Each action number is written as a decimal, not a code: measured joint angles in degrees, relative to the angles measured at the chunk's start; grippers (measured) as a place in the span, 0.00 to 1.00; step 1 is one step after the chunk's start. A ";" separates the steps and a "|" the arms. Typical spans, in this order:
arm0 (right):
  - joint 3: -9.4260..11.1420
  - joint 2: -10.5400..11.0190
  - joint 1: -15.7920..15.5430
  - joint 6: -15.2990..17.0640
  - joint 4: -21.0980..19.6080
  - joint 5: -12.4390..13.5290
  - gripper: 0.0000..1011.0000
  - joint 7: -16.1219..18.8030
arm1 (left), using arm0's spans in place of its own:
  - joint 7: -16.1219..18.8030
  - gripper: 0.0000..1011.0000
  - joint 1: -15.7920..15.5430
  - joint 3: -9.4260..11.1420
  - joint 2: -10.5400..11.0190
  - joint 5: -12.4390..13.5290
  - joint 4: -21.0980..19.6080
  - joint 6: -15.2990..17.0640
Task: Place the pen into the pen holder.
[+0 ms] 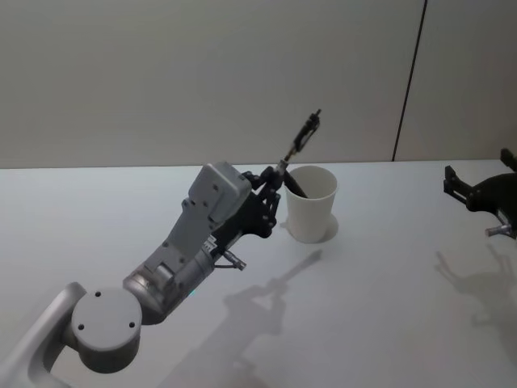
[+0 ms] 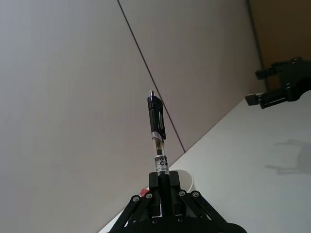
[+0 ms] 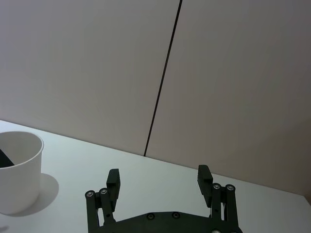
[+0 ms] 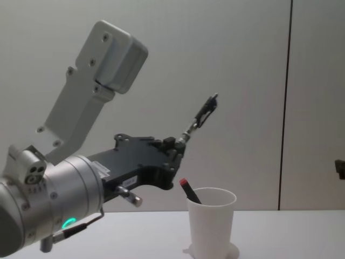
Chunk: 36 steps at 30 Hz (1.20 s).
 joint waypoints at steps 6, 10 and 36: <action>0.00 0.00 0.00 0.00 0.00 0.00 0.99 0.00 | -3.91 0.13 -1.56 -0.01 -0.90 -1.30 2.49 -2.11; 0.00 0.00 0.00 0.00 0.00 0.00 0.99 0.00 | -7.18 0.13 -3.22 0.05 -1.92 -2.28 4.96 -3.55; 0.00 0.00 0.00 0.00 0.00 0.00 0.99 0.00 | -19.62 0.13 -11.90 0.66 -7.09 -5.48 18.25 -10.12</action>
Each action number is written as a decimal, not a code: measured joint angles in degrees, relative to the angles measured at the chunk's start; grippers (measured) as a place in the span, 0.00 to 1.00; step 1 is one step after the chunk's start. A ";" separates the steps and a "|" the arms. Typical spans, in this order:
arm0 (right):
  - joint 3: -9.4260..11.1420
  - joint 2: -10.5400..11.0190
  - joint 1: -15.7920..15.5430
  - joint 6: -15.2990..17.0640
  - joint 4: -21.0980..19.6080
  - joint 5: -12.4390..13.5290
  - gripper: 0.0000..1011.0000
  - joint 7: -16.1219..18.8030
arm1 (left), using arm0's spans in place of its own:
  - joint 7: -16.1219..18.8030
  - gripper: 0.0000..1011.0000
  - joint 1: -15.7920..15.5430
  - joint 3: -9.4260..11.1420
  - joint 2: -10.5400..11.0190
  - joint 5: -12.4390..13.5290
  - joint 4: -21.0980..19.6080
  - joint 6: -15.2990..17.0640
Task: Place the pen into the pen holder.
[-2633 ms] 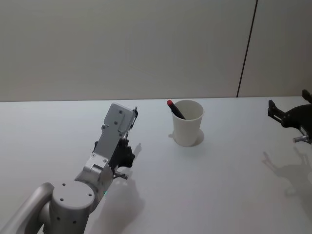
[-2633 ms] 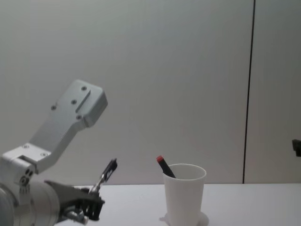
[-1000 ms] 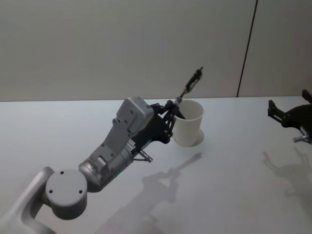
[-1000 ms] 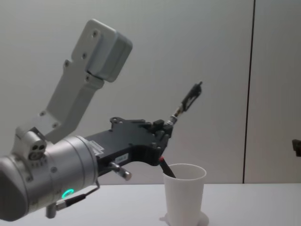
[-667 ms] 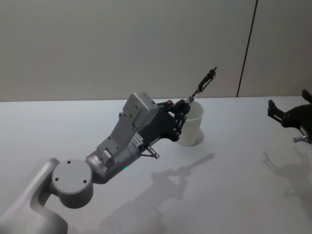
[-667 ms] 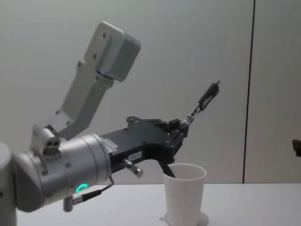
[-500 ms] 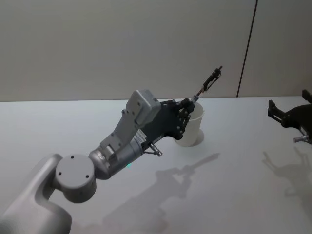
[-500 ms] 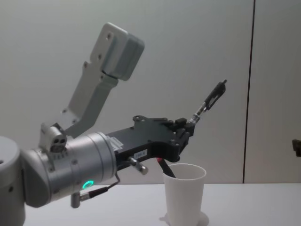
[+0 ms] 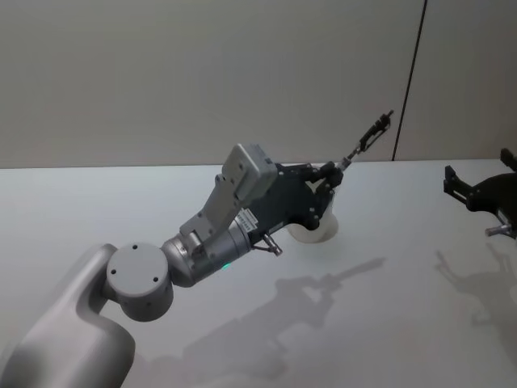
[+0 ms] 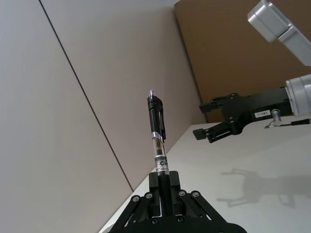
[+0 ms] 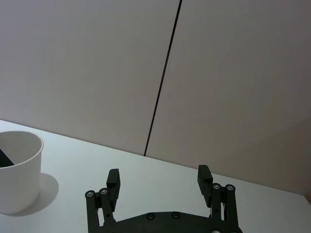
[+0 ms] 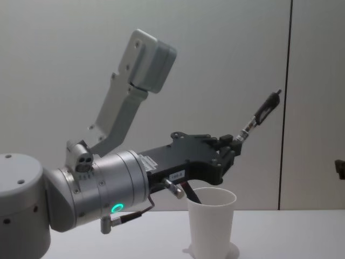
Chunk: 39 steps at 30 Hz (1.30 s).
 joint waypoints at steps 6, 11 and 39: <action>0.00 0.00 0.00 0.00 0.00 0.00 0.99 0.00 | -1.95 0.13 -0.44 0.50 -0.52 -0.75 1.17 -0.74; 0.00 0.00 0.00 0.00 0.00 0.00 0.99 0.00 | -2.95 0.13 -0.39 0.96 -0.70 -1.28 1.49 -0.87; 0.00 0.00 0.00 0.00 0.00 0.00 0.99 0.00 | -4.70 0.13 1.56 3.36 -0.81 -2.08 0.23 1.44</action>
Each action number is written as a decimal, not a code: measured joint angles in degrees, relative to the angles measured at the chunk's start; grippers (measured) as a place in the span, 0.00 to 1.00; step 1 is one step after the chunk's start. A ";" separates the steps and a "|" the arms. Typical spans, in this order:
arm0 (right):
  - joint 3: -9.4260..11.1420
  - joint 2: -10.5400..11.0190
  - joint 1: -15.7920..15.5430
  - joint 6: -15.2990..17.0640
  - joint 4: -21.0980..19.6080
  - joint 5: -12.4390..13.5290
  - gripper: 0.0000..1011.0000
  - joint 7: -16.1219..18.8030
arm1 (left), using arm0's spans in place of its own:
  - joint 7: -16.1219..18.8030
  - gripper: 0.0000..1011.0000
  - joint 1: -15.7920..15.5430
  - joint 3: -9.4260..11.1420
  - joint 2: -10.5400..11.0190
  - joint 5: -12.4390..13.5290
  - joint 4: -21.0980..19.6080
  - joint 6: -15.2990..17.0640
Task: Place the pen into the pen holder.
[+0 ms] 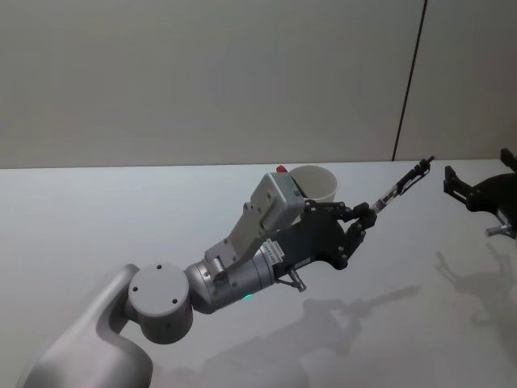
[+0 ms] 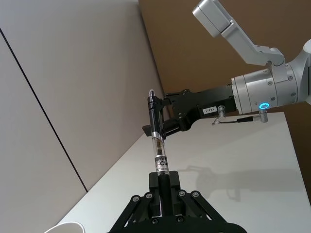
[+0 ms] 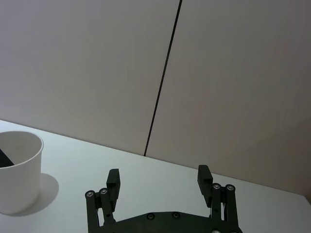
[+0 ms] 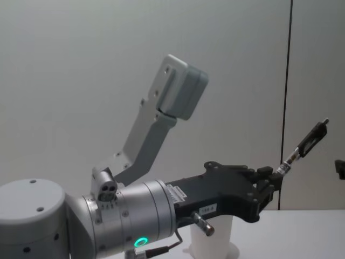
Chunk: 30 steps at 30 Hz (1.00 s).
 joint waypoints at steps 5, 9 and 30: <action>0.01 0.05 -0.04 -0.19 0.00 0.04 0.99 0.11 | -0.03 0.13 0.13 0.15 0.00 -0.04 -0.13 0.19; 0.04 0.15 -0.13 -0.52 -0.03 0.18 0.99 0.38 | -0.05 0.13 0.18 0.22 0.00 -0.07 -0.19 0.29; 1.85 2.60 -1.80 -2.40 -0.15 4.91 0.99 7.88 | -0.10 0.13 0.32 0.40 0.01 -0.07 -0.33 0.49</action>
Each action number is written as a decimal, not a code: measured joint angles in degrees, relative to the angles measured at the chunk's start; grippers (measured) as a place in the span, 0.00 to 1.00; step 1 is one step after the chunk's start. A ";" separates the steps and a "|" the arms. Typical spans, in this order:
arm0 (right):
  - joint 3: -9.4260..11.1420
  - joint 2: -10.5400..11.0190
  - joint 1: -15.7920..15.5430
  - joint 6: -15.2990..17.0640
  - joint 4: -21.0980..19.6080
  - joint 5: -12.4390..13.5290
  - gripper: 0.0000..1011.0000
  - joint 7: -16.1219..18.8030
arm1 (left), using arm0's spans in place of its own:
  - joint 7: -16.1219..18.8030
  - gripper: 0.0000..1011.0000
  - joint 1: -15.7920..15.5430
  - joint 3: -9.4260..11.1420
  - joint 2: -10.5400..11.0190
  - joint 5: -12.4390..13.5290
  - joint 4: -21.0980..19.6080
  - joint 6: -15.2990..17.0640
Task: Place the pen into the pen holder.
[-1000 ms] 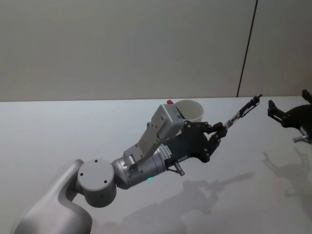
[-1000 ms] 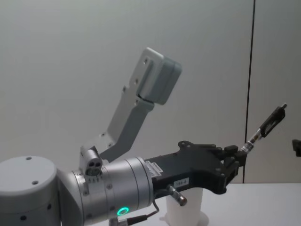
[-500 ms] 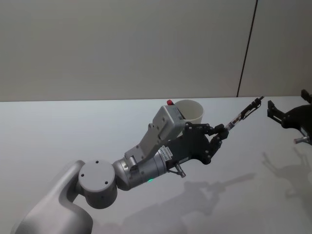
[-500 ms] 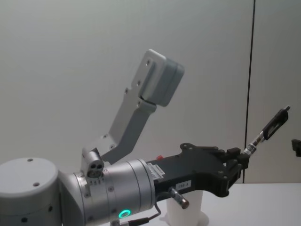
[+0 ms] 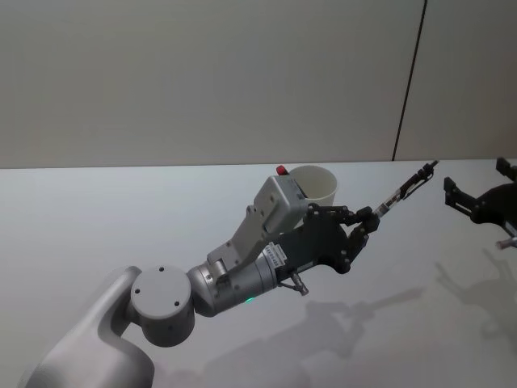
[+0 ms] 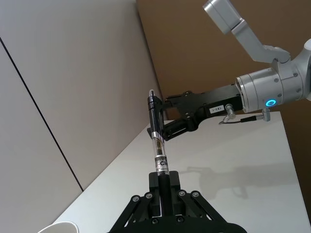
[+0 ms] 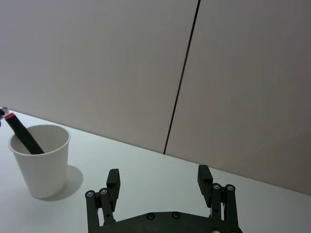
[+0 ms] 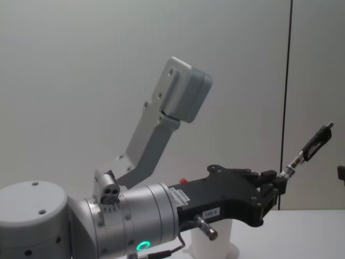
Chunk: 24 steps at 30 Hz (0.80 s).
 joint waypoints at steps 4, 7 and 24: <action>0.55 0.53 -0.59 0.36 -0.33 1.98 0.99 1.88 | 0.00 0.13 0.02 0.00 0.00 0.00 0.00 0.02; 0.98 0.92 -1.10 0.81 -0.66 3.91 0.99 3.57 | 0.00 0.13 0.02 0.01 0.00 0.00 -0.01 0.03; 3.58 3.57 -4.11 4.54 -2.47 16.39 0.99 15.07 | 0.01 0.13 0.02 0.00 0.00 0.01 0.00 0.02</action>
